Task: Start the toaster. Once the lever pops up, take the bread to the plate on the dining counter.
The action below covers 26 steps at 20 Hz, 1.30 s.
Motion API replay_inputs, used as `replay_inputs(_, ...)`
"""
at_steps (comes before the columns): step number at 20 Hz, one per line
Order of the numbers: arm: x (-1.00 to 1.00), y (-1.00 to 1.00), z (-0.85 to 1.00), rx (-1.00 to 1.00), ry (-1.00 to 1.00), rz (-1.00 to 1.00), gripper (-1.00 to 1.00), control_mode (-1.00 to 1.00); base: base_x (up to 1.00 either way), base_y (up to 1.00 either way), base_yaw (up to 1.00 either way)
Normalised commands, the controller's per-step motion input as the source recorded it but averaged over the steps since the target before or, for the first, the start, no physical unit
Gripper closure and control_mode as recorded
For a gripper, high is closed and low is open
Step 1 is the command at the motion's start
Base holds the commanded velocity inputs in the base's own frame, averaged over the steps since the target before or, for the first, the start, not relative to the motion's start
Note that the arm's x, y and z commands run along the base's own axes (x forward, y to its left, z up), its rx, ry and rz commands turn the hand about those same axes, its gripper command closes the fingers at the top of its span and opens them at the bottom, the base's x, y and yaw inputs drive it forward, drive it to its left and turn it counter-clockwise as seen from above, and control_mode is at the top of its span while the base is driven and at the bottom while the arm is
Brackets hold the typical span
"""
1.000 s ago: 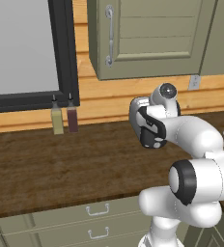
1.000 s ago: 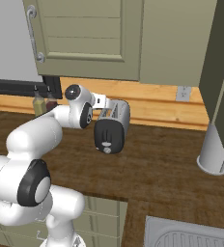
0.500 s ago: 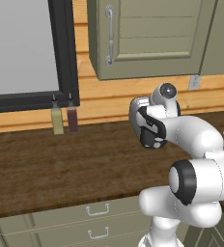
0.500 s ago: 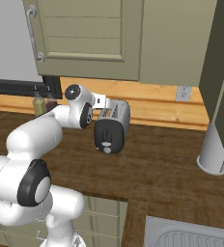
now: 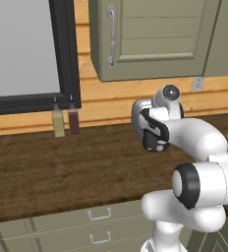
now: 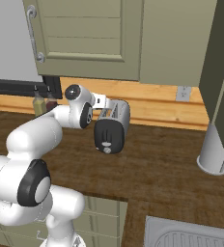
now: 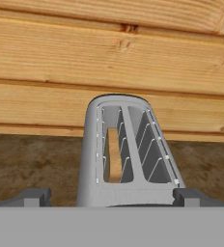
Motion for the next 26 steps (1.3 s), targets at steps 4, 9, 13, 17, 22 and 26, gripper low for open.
replay_inputs(4, 0.0, 0.0, 0.0, 0.0, 0.0, 0.0, -1.0, -1.0, 0.0, 0.0, 0.0)
replay_inputs(9, 0.0, 0.0, 0.0, 0.0, 0.0, 0.0, -1.0, -1.0, 0.0, 0.0, 0.0)
replay_inputs(13, 0.0, 0.0, 0.0, 0.0, 0.0, 0.0, -1.0, -1.0, 0.0, 0.0, 0.0)
replay_inputs(17, 0.0, 0.0, 0.0, 0.0, 0.0, 0.0, -1.0, -1.0, 0.0, 0.0, 0.0)
replay_inputs(22, 0.0, 0.0, 0.0, 0.0, 0.0, 0.0, -1.0, -1.0, 0.0, 0.0, 0.0)
replay_inputs(26, 0.0, 0.0, 0.0, 0.0, 0.0, 0.0, -1.0, -1.0, 0.0, 0.0, 0.0)
